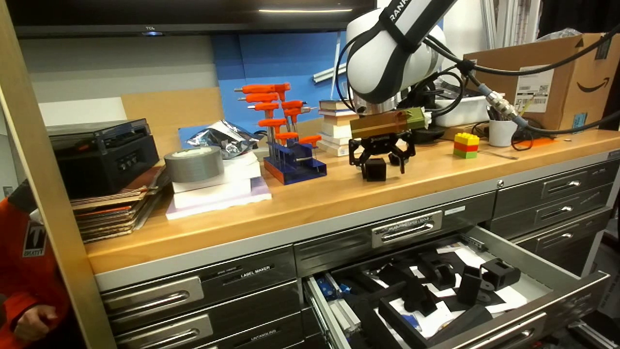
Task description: Put the black objects in the drawer and close it
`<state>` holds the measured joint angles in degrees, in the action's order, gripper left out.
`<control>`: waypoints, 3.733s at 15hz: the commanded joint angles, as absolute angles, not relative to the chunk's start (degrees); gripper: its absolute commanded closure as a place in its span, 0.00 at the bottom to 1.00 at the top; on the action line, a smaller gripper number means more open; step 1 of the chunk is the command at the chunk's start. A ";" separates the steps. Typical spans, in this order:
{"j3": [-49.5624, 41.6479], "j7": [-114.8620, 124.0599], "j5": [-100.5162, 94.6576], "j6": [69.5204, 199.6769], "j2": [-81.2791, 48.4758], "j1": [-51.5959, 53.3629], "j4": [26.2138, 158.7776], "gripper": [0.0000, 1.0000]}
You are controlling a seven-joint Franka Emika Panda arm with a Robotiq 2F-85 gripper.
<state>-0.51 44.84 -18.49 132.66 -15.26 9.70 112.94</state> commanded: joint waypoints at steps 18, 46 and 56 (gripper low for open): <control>0.98 21.63 -0.73 125.29 -18.32 6.65 106.24 0.66; -0.40 11.08 5.16 125.66 2.74 -0.35 146.57 0.69; -0.56 -1.53 18.63 127.18 -4.36 -0.67 143.86 0.69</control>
